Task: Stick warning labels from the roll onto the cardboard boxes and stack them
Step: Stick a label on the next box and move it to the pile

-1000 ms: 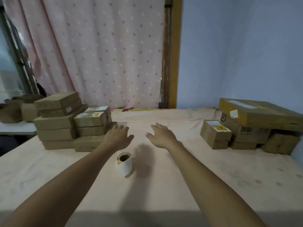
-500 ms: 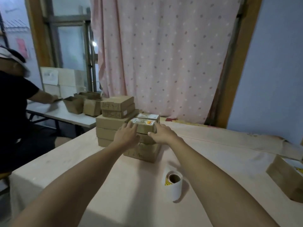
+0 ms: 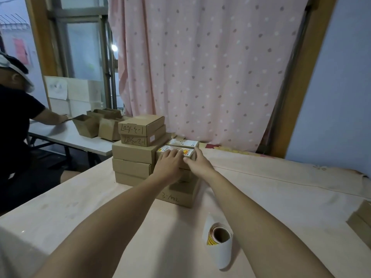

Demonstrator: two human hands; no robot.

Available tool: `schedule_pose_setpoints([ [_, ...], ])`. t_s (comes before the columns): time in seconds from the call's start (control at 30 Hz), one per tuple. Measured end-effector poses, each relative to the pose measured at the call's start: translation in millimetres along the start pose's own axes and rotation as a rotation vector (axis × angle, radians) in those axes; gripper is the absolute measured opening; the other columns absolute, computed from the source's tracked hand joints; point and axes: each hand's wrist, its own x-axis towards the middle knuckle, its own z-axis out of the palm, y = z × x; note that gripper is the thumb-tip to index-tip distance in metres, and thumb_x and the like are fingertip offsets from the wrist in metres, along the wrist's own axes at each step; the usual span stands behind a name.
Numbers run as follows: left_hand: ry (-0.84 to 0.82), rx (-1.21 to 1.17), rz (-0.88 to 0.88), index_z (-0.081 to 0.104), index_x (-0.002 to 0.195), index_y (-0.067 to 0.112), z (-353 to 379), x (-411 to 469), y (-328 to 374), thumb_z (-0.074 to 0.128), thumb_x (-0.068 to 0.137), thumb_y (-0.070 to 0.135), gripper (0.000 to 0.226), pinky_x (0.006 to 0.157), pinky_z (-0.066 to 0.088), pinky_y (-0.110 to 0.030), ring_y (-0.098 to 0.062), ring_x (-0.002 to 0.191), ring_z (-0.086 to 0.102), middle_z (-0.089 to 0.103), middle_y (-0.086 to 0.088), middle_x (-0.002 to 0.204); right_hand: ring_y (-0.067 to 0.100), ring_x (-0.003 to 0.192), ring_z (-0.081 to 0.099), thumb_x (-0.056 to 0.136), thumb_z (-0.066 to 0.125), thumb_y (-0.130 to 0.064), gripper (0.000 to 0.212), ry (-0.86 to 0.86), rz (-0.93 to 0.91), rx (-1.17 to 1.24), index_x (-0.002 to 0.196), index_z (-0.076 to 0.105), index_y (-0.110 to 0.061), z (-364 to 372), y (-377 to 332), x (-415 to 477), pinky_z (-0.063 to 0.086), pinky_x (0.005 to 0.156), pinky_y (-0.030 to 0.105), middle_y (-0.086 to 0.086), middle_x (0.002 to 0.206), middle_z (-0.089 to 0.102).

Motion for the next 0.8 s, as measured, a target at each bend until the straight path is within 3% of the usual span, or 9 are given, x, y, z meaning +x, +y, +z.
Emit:
schedule_pose_setpoints([
  [0.13,0.074,-0.090,0.027,0.044,0.145,0.012,8,-1,-3,0.061,0.090,0.018,0.058,0.109,0.032,-0.039,-0.034,0.138,0.032,0.045,-0.008,0.147,0.023,0.141,0.045,0.099,0.059,-0.045,0.065,0.019,-0.019,0.099,0.157,0.034,-0.032,4,3,11,0.040,0.109,0.035,0.001,0.158,0.042],
  [0.2,0.089,-0.117,0.030,0.043,0.148,0.012,8,-4,-4,0.061,0.090,0.014,0.061,0.111,0.031,-0.040,-0.033,0.140,0.029,0.043,-0.007,0.150,0.021,0.130,0.053,0.097,0.062,-0.044,0.057,0.059,-0.027,0.116,0.149,0.045,-0.030,8,5,15,0.044,0.099,0.030,0.002,0.148,0.051],
  [0.37,0.140,-0.141,0.028,0.049,0.143,0.013,11,-10,-4,0.064,0.087,0.012,0.058,0.108,0.036,-0.038,-0.030,0.139,0.032,0.046,-0.005,0.148,0.019,0.116,0.062,0.094,0.066,-0.033,0.059,0.160,0.023,0.327,0.147,0.045,-0.021,6,9,16,0.048,0.087,0.028,0.001,0.137,0.059],
  [0.5,0.165,-0.145,0.014,0.052,0.139,0.014,12,-18,1,0.065,0.089,0.009,0.052,0.097,0.049,-0.042,-0.028,0.135,0.035,0.048,-0.002,0.147,0.021,0.109,0.063,0.086,0.069,-0.037,0.049,0.170,0.062,0.294,0.131,0.061,-0.022,1,12,15,0.050,0.079,0.029,0.004,0.132,0.058],
  [0.6,0.213,-0.179,0.031,0.060,0.129,0.012,11,-24,6,0.068,0.089,0.011,0.041,0.096,0.047,-0.040,-0.030,0.126,0.042,0.055,-0.003,0.138,0.021,0.108,0.063,0.086,0.073,-0.033,0.038,0.178,0.111,0.364,0.120,0.056,-0.026,-3,14,10,0.054,0.084,0.034,0.001,0.126,0.057],
  [0.7,0.210,-0.212,0.065,0.062,0.124,0.007,10,-32,10,0.070,0.086,0.008,0.039,0.097,0.044,-0.039,-0.032,0.122,0.045,0.057,-0.007,0.134,0.026,0.106,0.067,0.081,0.075,-0.036,0.034,0.143,0.196,0.503,0.102,0.049,-0.030,-6,18,0,0.058,0.092,0.049,0.003,0.116,0.065],
  [0.8,0.183,-0.237,0.087,0.059,0.126,0.007,8,-42,12,0.073,0.084,0.007,0.044,0.098,0.046,-0.042,-0.031,0.126,0.045,0.054,-0.006,0.138,0.026,0.099,0.071,0.082,0.079,-0.028,0.029,0.219,0.212,0.568,0.097,0.055,-0.023,-8,26,-14,0.062,0.085,0.047,0.005,0.109,0.070],
])
